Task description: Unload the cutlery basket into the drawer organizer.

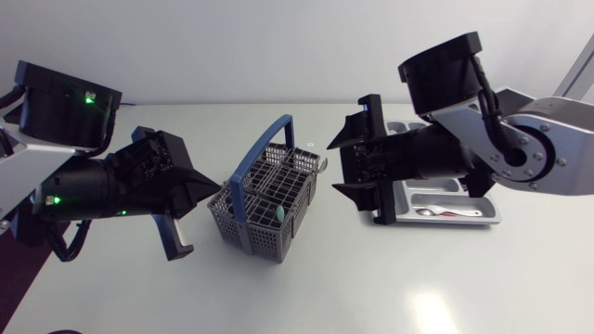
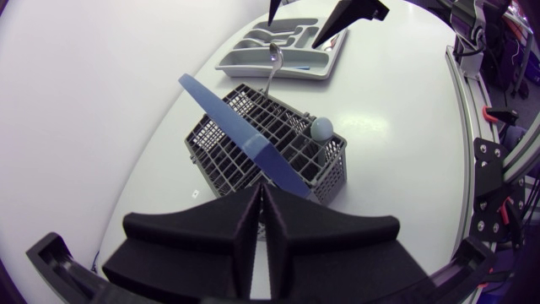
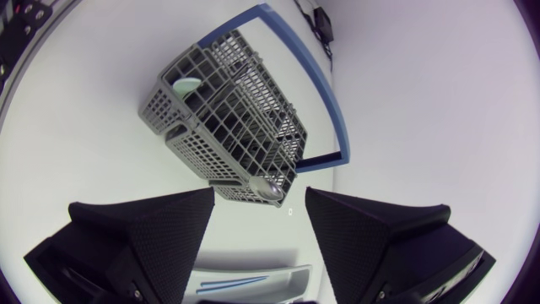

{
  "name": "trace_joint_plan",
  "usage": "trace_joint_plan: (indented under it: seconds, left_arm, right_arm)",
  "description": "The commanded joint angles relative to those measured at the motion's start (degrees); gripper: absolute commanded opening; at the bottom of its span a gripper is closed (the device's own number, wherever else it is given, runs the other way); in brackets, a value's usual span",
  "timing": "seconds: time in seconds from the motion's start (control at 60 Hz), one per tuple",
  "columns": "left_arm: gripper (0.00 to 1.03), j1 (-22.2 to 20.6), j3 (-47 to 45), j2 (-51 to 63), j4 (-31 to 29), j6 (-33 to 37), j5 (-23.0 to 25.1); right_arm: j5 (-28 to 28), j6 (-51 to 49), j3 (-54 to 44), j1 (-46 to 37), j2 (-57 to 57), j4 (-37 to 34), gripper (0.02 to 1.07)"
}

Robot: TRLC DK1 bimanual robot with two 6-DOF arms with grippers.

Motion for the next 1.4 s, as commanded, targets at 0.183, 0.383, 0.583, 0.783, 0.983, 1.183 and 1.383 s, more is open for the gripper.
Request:
trace_joint_plan:
  seconds: [0.183,0.383,0.583,0.783,0.983,1.183,1.383]
  left_arm:
    - [0.11,-0.47,-1.68,0.02,-0.8,1.37,1.42]
    - [0.13,-0.47,-1.51,0.37,-0.8,1.55,1.86]
    - [0.13,0.24,-1.68,0.63,-0.8,1.99,2.73]
    - [0.13,0.76,-1.51,1.51,-0.8,2.34,3.35]
    - [0.12,0.76,-1.07,2.39,-0.71,2.51,3.61]
    - [0.12,0.85,-1.42,2.92,-0.53,2.51,4.14]
    - [0.12,1.73,-1.86,2.74,-0.53,2.69,4.67]
  right_arm:
    - [3.99,-14.72,2.87,1.12,3.95,-3.35,0.8]
    - [5.31,-19.38,4.89,2.0,5.88,-3.18,0.7]
    - [6.1,-22.72,7.7,2.09,8.43,-4.23,0.62]
    - [6.01,-25.18,8.32,2.62,9.39,-6.16,0.38]
    - [6.98,-26.24,8.67,3.06,10.36,-6.08,0.38]
    - [8.12,-27.38,9.55,3.23,12.82,-5.99,0.15]
    - [9.35,-28.78,11.13,2.88,14.05,-7.48,0.11]
